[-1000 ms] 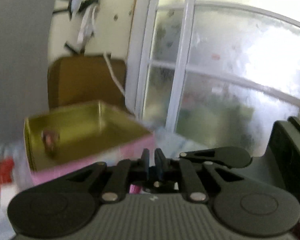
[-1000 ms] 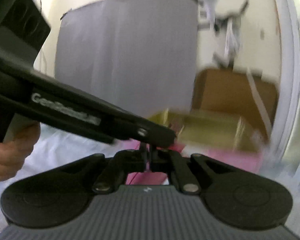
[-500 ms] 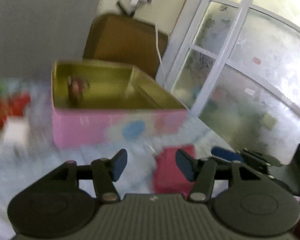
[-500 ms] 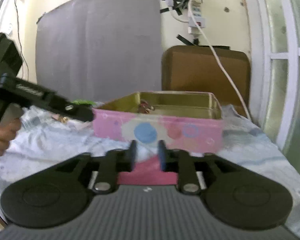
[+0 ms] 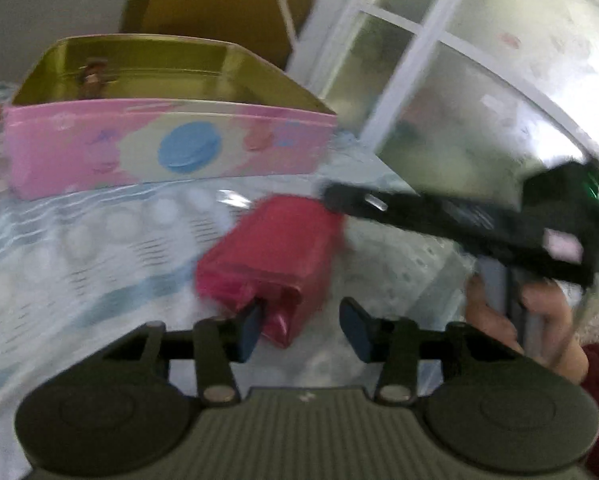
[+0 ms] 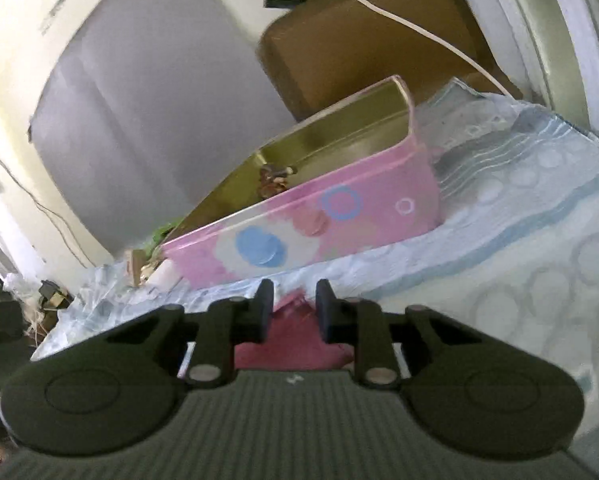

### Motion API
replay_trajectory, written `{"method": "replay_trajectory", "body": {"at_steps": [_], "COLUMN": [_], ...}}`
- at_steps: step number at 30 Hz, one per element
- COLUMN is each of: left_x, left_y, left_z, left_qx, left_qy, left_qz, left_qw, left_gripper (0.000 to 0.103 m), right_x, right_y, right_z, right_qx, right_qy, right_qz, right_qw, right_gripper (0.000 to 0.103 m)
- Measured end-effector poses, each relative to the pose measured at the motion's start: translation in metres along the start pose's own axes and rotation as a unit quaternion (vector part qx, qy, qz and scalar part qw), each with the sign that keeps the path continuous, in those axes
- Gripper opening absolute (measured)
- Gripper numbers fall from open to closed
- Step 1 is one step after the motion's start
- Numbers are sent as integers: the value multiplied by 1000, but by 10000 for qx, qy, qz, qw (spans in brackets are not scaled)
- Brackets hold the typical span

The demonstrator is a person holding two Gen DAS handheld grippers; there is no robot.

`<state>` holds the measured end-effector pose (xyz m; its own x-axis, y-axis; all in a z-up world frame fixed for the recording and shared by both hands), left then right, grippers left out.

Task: Organize rigid objects
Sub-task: 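Carry the pink pouch into the tin and open the right tool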

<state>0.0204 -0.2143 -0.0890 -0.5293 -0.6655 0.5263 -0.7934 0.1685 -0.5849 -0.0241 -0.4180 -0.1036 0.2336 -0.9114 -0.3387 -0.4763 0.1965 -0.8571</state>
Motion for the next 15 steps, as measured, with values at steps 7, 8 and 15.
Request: {"method": "replay_trajectory", "body": {"at_steps": [7,8,15], "left_x": [-6,-3,0], "left_y": [-8,-8,-1], "left_z": [-23,-19,-8], "left_qx": [342,355,272], "left_qy": [-10,-80,-253], "left_qz": [331,468,805], "left_qw": [9989,9982,9961], "left_gripper": [55,56,40], "right_x": [-40,-42,-59], "right_y": [21,22,40], "right_z": [-21,-19,-8], "right_qx": [-28,-74,-354], "right_qy": [-404,-401,-125], "right_qz": [-1098,-1208,-1756], "right_qw": [9931,9918,9837], "right_gripper": [45,46,37]}}
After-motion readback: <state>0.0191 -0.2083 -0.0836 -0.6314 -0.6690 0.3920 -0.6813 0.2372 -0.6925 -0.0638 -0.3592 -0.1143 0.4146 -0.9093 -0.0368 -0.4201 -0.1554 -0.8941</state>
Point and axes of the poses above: each gripper's, at about its wrist camera, not at the fingertips, and z roughly the way its jaws point, x to its right, y to its underside, the point moved 4 cm from there along z, roughly the way its jaws point, and after that the axes turned 12 degrees about -z, right-handed, at the moved point
